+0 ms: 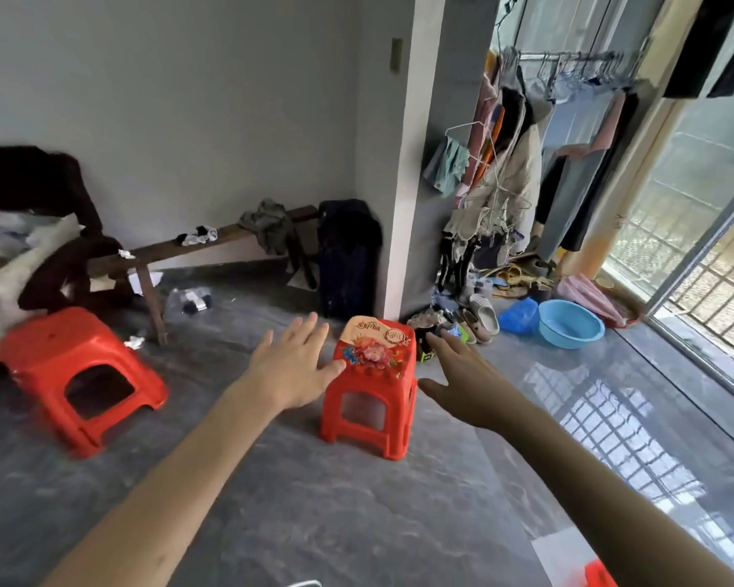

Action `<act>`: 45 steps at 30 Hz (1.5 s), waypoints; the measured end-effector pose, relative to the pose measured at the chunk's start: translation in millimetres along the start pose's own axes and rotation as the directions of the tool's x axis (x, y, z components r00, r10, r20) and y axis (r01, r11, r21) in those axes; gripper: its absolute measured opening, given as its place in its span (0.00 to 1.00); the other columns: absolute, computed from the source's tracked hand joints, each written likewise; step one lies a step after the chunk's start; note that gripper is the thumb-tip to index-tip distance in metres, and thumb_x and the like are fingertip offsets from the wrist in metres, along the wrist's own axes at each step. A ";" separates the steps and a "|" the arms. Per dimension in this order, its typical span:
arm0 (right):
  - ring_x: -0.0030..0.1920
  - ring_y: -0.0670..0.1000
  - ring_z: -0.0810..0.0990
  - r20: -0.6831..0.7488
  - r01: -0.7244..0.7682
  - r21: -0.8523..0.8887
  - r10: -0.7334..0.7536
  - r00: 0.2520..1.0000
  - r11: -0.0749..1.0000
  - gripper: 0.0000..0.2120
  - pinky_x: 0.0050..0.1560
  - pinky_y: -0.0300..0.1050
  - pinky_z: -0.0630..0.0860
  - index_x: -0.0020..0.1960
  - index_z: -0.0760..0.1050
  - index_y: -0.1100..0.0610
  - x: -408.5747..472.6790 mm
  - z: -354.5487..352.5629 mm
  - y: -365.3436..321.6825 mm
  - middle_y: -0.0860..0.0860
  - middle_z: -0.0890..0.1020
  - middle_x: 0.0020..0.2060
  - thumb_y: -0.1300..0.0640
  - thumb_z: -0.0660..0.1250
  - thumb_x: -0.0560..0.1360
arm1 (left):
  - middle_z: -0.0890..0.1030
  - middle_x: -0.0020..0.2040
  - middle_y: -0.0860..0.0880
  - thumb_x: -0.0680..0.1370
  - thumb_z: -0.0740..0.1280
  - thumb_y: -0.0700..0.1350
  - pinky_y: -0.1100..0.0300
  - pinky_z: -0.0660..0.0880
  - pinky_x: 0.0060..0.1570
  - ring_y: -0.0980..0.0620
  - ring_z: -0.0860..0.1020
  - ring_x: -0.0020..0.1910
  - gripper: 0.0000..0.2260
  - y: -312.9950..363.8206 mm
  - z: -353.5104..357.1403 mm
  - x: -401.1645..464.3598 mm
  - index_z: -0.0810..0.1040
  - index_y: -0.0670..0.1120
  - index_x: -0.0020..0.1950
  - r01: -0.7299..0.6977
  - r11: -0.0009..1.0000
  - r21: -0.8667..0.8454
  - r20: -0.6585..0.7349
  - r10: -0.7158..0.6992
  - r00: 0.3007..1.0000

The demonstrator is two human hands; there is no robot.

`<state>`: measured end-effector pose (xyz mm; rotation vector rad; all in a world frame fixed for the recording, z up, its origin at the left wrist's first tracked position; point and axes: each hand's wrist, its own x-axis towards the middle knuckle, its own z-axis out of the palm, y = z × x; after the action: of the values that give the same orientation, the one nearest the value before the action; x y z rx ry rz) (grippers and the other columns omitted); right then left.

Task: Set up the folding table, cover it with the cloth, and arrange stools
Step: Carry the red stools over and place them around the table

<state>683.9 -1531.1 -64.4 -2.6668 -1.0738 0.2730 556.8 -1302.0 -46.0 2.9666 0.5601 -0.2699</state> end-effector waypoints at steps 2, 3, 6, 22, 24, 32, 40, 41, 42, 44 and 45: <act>0.78 0.55 0.53 -0.041 -0.023 0.026 0.024 0.999 0.999 0.37 0.74 0.55 0.56 0.80 0.48 0.51 30.4 -0.7 -11.3 0.51 0.52 0.79 0.43 0.62 0.77 | 0.40 0.80 0.52 0.80 0.48 0.65 0.46 0.44 0.75 0.53 0.41 0.78 0.33 -29.2 -10.2 29.4 0.43 0.50 0.80 -0.017 1.000 -0.001 -0.030 0.017 0.999; 0.77 0.54 0.54 -0.065 -0.034 0.041 0.037 0.997 0.999 0.37 0.74 0.55 0.58 0.80 0.48 0.51 44.1 0.5 -17.2 0.50 0.53 0.79 0.43 0.62 0.77 | 0.40 0.80 0.52 0.80 0.48 0.64 0.46 0.44 0.75 0.53 0.41 0.78 0.33 -44.1 -14.3 44.0 0.43 0.51 0.80 -0.024 1.000 -0.006 -0.044 0.024 0.999; 0.77 0.54 0.55 -0.103 -0.074 0.063 0.080 0.991 0.995 0.37 0.73 0.53 0.59 0.79 0.48 0.49 77.6 10.8 -29.4 0.49 0.53 0.78 0.44 0.63 0.77 | 0.41 0.80 0.51 0.81 0.50 0.63 0.45 0.45 0.76 0.52 0.42 0.78 0.33 -84.3 -20.4 87.7 0.44 0.50 0.80 -0.017 1.000 -0.008 -0.069 0.017 0.997; 0.76 0.58 0.58 -0.105 -0.335 -0.079 0.326 0.939 0.939 0.36 0.74 0.56 0.61 0.79 0.49 0.50 258.0 29.4 33.4 0.54 0.54 0.79 0.41 0.60 0.77 | 0.43 0.80 0.49 0.80 0.50 0.62 0.44 0.47 0.75 0.50 0.44 0.79 0.32 -98.9 0.5 320.5 0.46 0.52 0.80 -0.247 0.966 0.082 -0.177 0.258 0.950; 0.76 0.57 0.59 -0.091 -0.360 -0.061 0.354 0.931 0.931 0.36 0.73 0.55 0.61 0.79 0.48 0.50 279.8 29.7 50.5 0.54 0.53 0.79 0.40 0.60 0.78 | 0.41 0.80 0.49 0.80 0.52 0.62 0.45 0.45 0.75 0.50 0.43 0.79 0.32 -95.2 3.7 352.6 0.45 0.52 0.80 -0.259 0.961 0.095 -0.127 0.270 0.954; 0.74 0.58 0.62 -0.132 -0.376 0.018 0.375 0.918 0.927 0.35 0.69 0.53 0.66 0.78 0.50 0.52 394.6 -3.0 119.1 0.54 0.54 0.77 0.42 0.60 0.77 | 0.39 0.80 0.50 0.81 0.55 0.58 0.46 0.44 0.75 0.51 0.41 0.78 0.32 -59.1 -22.8 499.2 0.45 0.52 0.80 -0.303 0.946 0.111 -0.041 0.309 0.950; 0.77 0.57 0.55 -0.134 -0.431 0.043 0.433 0.891 0.901 0.37 0.74 0.53 0.60 0.79 0.47 0.51 433.4 -8.5 159.2 0.53 0.51 0.79 0.46 0.62 0.78 | 0.38 0.80 0.51 0.80 0.56 0.58 0.44 0.44 0.75 0.50 0.41 0.78 0.32 0.6 -11.0 577.2 0.47 0.51 0.80 -0.449 0.886 0.114 0.085 0.441 0.893; 0.77 0.57 0.55 -0.131 -0.447 0.053 0.450 0.884 0.893 0.37 0.74 0.54 0.60 0.79 0.47 0.51 436.3 -6.7 161.1 0.53 0.50 0.79 0.46 0.62 0.77 | 0.38 0.80 0.51 0.80 0.56 0.58 0.44 0.44 0.75 0.51 0.41 0.78 0.32 5.0 -9.3 584.8 0.47 0.51 0.80 -0.467 0.876 0.116 0.100 0.458 0.883; 0.77 0.57 0.55 -0.128 -0.465 0.069 0.470 0.873 0.882 0.37 0.74 0.54 0.60 0.79 0.47 0.51 438.3 -4.5 162.4 0.53 0.50 0.79 0.46 0.62 0.77 | 0.38 0.79 0.51 0.80 0.55 0.59 0.44 0.44 0.75 0.51 0.41 0.78 0.32 9.5 -7.6 592.3 0.47 0.52 0.80 -0.490 0.864 0.115 0.123 0.477 0.870; 0.77 0.57 0.56 -0.123 -0.507 0.092 0.515 0.848 0.857 0.36 0.74 0.54 0.60 0.79 0.49 0.52 441.1 1.0 164.0 0.54 0.51 0.79 0.46 0.63 0.77 | 0.38 0.79 0.52 0.81 0.54 0.59 0.45 0.43 0.75 0.52 0.40 0.78 0.31 17.1 -5.0 606.7 0.46 0.52 0.80 -0.534 0.839 0.103 0.165 0.515 0.841; 0.77 0.57 0.57 -0.112 -0.532 0.089 0.539 0.835 0.842 0.36 0.74 0.53 0.60 0.79 0.50 0.52 442.1 4.2 164.5 0.55 0.52 0.79 0.46 0.63 0.77 | 0.38 0.80 0.52 0.81 0.54 0.59 0.45 0.43 0.75 0.52 0.40 0.78 0.31 19.8 -5.0 614.5 0.47 0.52 0.80 -0.553 0.827 0.099 0.178 0.533 0.828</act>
<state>1104.1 -1335.7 -152.6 -2.8333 -0.2483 0.2141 1127.9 -1104.1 -158.9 3.0466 -0.3507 -0.4726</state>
